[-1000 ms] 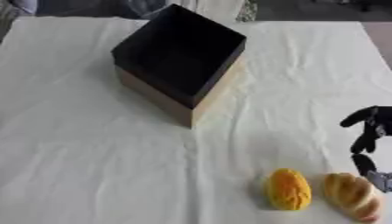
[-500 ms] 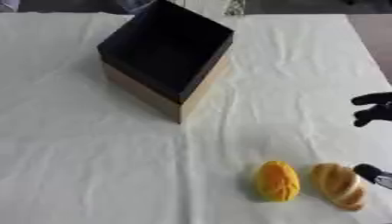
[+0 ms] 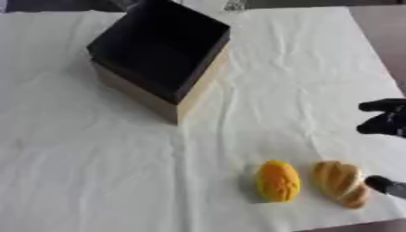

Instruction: Pick up objects on the table and place them in the box.

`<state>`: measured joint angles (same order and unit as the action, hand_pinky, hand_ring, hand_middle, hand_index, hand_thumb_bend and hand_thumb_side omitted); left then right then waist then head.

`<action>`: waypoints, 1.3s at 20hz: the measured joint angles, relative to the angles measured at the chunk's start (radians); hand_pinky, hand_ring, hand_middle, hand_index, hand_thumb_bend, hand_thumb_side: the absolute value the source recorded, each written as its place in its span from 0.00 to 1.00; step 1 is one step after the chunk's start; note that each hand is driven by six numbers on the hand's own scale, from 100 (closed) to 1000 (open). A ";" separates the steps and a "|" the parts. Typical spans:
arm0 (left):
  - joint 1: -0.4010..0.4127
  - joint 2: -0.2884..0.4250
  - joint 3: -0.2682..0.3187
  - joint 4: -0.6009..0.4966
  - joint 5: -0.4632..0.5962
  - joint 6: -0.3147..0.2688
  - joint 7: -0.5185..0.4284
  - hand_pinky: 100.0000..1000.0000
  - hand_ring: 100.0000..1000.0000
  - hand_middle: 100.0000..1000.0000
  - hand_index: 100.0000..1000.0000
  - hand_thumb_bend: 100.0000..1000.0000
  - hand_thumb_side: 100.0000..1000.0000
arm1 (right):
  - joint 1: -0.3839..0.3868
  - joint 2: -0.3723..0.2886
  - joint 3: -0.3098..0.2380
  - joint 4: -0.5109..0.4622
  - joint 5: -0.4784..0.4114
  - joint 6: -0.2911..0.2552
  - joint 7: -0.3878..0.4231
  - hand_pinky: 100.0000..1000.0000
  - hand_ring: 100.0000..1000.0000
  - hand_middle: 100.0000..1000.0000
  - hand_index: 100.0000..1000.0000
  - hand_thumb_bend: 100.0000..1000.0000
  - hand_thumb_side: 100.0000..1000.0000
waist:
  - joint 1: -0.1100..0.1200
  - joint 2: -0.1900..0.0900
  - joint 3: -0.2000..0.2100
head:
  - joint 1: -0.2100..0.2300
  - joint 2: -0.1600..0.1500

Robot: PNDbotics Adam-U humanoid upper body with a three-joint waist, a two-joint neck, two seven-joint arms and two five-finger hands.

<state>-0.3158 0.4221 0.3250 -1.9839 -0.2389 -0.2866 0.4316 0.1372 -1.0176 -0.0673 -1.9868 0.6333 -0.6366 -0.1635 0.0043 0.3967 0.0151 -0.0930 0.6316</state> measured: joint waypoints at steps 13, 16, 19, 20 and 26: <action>0.001 0.000 0.000 0.000 -0.001 0.000 -0.003 0.83 0.78 0.75 0.89 0.24 0.50 | 0.012 0.000 0.042 0.000 0.051 0.111 0.096 0.91 0.95 0.69 0.89 0.38 0.43 | 0.007 0.007 0.004 | 0.002 -0.008; 0.001 0.000 0.000 0.000 0.001 -0.001 -0.005 0.83 0.78 0.75 0.89 0.23 0.50 | 0.006 0.000 0.052 0.000 0.046 0.132 0.119 0.91 0.94 0.69 0.89 0.38 0.46 | 0.007 0.008 0.006 | 0.000 -0.009; 0.001 -0.001 -0.001 0.000 0.003 -0.002 -0.008 0.83 0.78 0.75 0.89 0.23 0.50 | 0.003 -0.001 0.062 0.000 0.041 0.157 0.141 0.90 0.94 0.69 0.89 0.38 0.47 | 0.007 0.009 0.010 | -0.002 -0.010; 0.001 -0.001 -0.001 0.000 0.003 -0.003 -0.009 0.83 0.78 0.75 0.89 0.23 0.50 | 0.003 -0.002 0.065 0.000 0.041 0.166 0.149 0.90 0.94 0.69 0.89 0.38 0.49 | 0.007 0.009 0.010 | -0.003 -0.011; 0.000 -0.002 -0.001 0.000 0.007 -0.003 -0.013 0.83 0.78 0.75 0.89 0.23 0.50 | 0.005 -0.004 0.080 0.000 0.054 0.219 0.196 0.89 0.93 0.69 0.89 0.38 0.54 | 0.009 0.011 0.013 | -0.006 -0.017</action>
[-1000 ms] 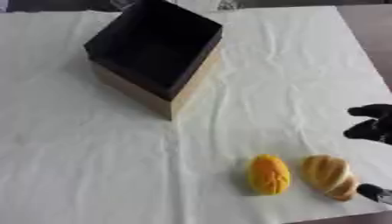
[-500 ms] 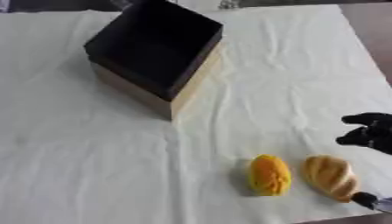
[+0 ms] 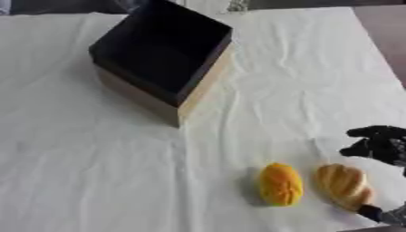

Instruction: Pick up objects on the table and place them in the box.

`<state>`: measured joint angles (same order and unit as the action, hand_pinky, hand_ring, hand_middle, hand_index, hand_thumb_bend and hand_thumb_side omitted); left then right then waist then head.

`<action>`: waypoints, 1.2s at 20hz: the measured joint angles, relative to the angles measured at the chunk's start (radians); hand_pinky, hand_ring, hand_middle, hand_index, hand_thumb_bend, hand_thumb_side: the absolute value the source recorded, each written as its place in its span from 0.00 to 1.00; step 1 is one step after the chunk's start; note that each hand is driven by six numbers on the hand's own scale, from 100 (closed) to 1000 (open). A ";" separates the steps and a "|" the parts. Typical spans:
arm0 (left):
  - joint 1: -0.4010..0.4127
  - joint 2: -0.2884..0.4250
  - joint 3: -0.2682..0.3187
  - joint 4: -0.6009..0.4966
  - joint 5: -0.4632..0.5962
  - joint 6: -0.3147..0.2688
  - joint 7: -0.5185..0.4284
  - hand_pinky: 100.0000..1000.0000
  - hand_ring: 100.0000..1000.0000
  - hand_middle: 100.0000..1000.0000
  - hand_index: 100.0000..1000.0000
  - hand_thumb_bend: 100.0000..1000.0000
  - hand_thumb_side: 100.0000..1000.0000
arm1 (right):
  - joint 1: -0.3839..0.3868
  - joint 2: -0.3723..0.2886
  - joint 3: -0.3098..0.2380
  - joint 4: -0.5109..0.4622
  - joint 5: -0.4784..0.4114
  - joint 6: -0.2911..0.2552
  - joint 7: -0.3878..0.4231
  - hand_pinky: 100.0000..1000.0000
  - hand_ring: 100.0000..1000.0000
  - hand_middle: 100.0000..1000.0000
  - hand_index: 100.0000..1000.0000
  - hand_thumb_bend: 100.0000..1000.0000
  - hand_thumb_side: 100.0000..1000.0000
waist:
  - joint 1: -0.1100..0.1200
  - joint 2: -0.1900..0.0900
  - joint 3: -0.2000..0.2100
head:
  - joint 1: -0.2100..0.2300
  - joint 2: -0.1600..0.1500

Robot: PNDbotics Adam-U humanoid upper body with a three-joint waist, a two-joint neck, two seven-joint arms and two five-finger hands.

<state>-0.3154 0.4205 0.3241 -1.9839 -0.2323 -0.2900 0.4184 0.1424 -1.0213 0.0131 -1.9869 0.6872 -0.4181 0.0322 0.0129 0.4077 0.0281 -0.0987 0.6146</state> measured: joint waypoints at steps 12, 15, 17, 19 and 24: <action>-0.001 -0.008 -0.001 0.000 0.004 -0.003 -0.004 0.83 0.78 0.75 0.89 0.23 0.51 | -0.003 -0.001 0.021 0.000 0.087 0.091 0.013 0.75 0.76 0.50 0.73 0.38 0.71 | 0.000 0.003 0.005 | -0.002 -0.001; -0.002 -0.008 -0.003 0.000 0.008 -0.004 -0.007 0.83 0.78 0.75 0.89 0.22 0.51 | -0.021 -0.004 0.036 0.000 0.085 0.093 0.010 0.71 0.67 0.44 0.69 0.40 0.61 | 0.000 0.004 0.008 | -0.006 -0.001; -0.002 -0.009 -0.006 0.000 0.012 -0.004 -0.008 0.83 0.78 0.75 0.89 0.22 0.51 | -0.034 -0.004 0.047 0.000 0.072 0.090 0.013 0.69 0.63 0.40 0.65 0.35 0.56 | 0.000 0.004 0.010 | -0.009 -0.002; -0.002 -0.012 -0.006 0.000 0.014 -0.005 -0.009 0.83 0.78 0.75 0.89 0.22 0.51 | -0.046 -0.004 0.056 0.000 0.053 0.086 0.016 0.68 0.60 0.36 0.62 0.30 0.55 | 0.000 0.004 0.012 | -0.010 -0.002; -0.002 -0.017 -0.006 0.000 0.021 -0.005 -0.011 0.83 0.78 0.75 0.89 0.22 0.51 | -0.063 -0.004 0.062 0.000 0.009 0.086 -0.004 0.64 0.54 0.24 0.52 0.09 0.50 | -0.002 0.004 0.014 | -0.013 -0.002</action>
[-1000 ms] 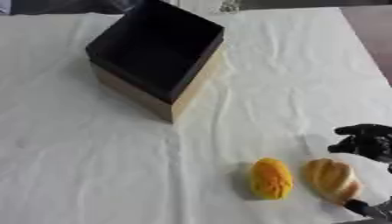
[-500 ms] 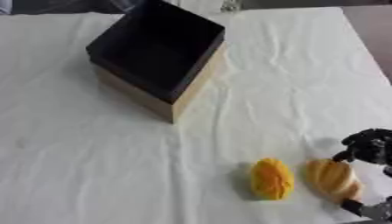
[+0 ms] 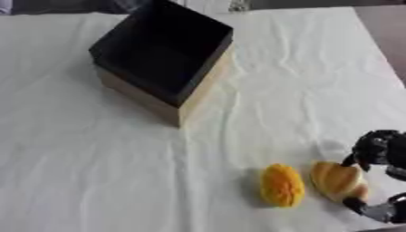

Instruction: Pick up objects on the table and place them in the box.

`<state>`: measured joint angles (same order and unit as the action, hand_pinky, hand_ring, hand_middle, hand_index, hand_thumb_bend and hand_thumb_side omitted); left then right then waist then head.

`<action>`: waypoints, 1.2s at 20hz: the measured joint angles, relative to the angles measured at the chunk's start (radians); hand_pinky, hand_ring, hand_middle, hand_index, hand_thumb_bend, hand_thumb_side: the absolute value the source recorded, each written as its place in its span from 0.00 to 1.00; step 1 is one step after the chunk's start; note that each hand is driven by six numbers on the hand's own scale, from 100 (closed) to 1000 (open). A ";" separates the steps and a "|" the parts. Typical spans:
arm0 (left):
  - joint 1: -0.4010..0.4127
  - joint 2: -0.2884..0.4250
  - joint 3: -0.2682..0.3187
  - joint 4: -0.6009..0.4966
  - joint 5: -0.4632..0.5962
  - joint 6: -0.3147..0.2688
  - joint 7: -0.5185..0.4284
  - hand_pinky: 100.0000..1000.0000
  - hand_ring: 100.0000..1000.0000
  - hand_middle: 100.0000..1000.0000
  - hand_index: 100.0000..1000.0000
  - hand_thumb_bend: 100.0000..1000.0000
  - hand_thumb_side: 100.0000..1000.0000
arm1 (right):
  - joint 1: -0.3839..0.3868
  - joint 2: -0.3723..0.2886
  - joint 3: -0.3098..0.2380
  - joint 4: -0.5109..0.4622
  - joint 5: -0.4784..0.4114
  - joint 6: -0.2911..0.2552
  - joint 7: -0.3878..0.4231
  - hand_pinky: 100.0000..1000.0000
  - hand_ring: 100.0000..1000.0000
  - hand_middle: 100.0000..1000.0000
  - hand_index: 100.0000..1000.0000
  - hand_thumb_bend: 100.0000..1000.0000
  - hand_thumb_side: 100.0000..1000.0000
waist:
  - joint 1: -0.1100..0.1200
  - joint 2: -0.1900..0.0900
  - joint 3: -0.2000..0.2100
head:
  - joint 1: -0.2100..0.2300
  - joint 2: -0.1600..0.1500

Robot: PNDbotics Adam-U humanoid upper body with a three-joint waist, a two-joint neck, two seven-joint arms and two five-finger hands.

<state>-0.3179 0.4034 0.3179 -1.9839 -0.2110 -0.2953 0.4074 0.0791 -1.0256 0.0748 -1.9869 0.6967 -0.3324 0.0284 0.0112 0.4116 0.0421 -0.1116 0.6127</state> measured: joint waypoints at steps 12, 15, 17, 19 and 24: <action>0.000 0.000 0.000 0.000 0.002 0.000 -0.002 0.83 0.78 0.75 0.89 0.22 0.51 | -0.019 0.001 -0.009 0.000 -0.088 -0.018 -0.123 0.63 0.49 0.12 0.43 0.00 0.22 | -0.005 -0.001 0.006 | -0.002 -0.003; 0.000 0.000 0.000 0.000 0.002 0.000 -0.002 0.83 0.78 0.75 0.89 0.22 0.51 | -0.036 0.001 -0.033 0.000 -0.117 -0.048 -0.170 0.63 0.49 0.11 0.44 0.00 0.19 | -0.009 -0.002 0.007 | -0.001 -0.003; 0.000 0.000 0.000 0.000 0.002 0.000 -0.002 0.83 0.78 0.75 0.89 0.22 0.51 | -0.059 0.000 -0.050 0.000 -0.136 -0.073 -0.201 0.63 0.49 0.11 0.44 0.00 0.18 | -0.011 -0.002 0.009 | -0.001 -0.003; 0.000 0.000 0.000 0.000 0.002 0.000 -0.002 0.83 0.78 0.75 0.89 0.22 0.51 | -0.095 -0.011 -0.063 0.000 -0.161 -0.095 -0.229 0.63 0.49 0.11 0.43 0.00 0.17 | -0.014 -0.003 0.015 | -0.001 -0.003; -0.007 0.001 -0.007 0.000 0.003 -0.002 -0.005 0.83 0.78 0.75 0.89 0.23 0.50 | -0.262 -0.077 -0.053 0.000 -0.270 -0.113 -0.229 0.63 0.49 0.12 0.44 0.00 0.15 | -0.025 -0.009 0.040 | -0.012 -0.004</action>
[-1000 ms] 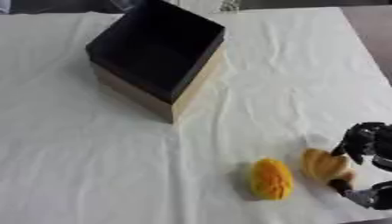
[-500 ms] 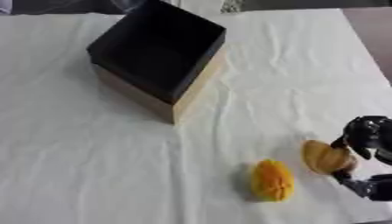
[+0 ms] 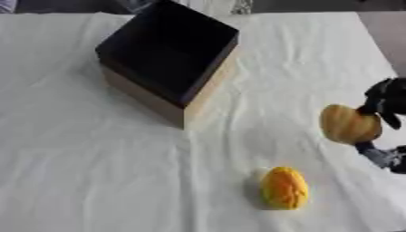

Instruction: Pick up objects on the table and place them in the box.

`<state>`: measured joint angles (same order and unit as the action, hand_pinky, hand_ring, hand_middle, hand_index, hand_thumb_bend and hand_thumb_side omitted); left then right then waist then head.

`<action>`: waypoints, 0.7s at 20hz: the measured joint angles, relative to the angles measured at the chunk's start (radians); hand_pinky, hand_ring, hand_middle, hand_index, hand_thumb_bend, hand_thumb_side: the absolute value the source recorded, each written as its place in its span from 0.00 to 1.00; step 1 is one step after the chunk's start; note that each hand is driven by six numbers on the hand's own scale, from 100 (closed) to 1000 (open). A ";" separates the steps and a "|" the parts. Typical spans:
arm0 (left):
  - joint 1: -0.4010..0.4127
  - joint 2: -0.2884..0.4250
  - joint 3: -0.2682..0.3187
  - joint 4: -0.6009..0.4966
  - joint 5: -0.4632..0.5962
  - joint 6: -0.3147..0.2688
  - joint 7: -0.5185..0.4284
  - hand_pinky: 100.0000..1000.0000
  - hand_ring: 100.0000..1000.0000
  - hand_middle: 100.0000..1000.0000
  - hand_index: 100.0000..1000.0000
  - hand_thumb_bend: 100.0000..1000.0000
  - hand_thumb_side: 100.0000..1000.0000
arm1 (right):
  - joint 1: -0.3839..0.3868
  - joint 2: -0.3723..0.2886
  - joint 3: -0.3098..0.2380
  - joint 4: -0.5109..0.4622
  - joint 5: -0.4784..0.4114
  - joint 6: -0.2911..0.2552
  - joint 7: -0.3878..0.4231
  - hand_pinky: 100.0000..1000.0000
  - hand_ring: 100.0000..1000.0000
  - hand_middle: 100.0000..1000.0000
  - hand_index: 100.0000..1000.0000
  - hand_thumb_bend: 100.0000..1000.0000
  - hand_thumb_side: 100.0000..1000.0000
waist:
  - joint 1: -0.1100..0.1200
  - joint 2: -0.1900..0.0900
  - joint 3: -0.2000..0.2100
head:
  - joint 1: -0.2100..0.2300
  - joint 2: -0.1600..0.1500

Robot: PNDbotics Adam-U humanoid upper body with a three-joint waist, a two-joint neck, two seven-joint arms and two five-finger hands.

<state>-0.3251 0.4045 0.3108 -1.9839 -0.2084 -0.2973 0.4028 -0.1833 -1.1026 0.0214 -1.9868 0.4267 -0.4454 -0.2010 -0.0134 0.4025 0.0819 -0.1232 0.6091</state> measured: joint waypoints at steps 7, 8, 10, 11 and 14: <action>-0.029 0.005 -0.027 0.000 0.017 -0.013 -0.018 0.83 0.78 0.75 0.89 0.24 0.48 | -0.331 -0.026 0.092 0.001 -0.220 0.072 0.179 0.65 0.50 0.12 0.44 0.00 0.12 | -0.012 -0.006 0.053 | -0.053 -0.001; -0.037 0.009 -0.032 0.000 0.021 -0.016 -0.021 0.83 0.78 0.75 0.89 0.24 0.48 | -0.380 -0.017 0.109 0.009 -0.242 0.086 0.211 0.65 0.50 0.12 0.44 0.00 0.12 | -0.015 -0.007 0.062 | -0.064 -0.001; -0.047 0.010 -0.042 0.000 0.028 -0.021 -0.029 0.83 0.78 0.75 0.89 0.24 0.48 | -0.472 0.014 0.144 0.047 -0.270 0.105 0.271 0.66 0.51 0.12 0.44 0.00 0.11 | -0.020 -0.009 0.077 | -0.083 -0.001; -0.052 0.010 -0.045 0.000 0.031 -0.023 -0.034 0.83 0.78 0.75 0.89 0.24 0.48 | -0.512 0.033 0.160 0.077 -0.278 0.111 0.297 0.66 0.51 0.12 0.44 0.00 0.10 | -0.023 -0.009 0.084 | -0.092 -0.001; -0.064 0.010 -0.055 0.000 0.038 -0.029 -0.044 0.83 0.78 0.75 0.89 0.24 0.48 | -0.622 0.105 0.199 0.201 -0.280 0.115 0.352 0.67 0.51 0.12 0.44 0.00 0.09 | -0.032 -0.004 0.109 | -0.117 -0.002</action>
<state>-0.3893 0.4146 0.2562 -1.9839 -0.1702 -0.3266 0.3592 -0.8055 -0.9973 0.2207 -1.7860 0.1465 -0.3305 0.1513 -0.0457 0.3981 0.1913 -0.2406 0.6068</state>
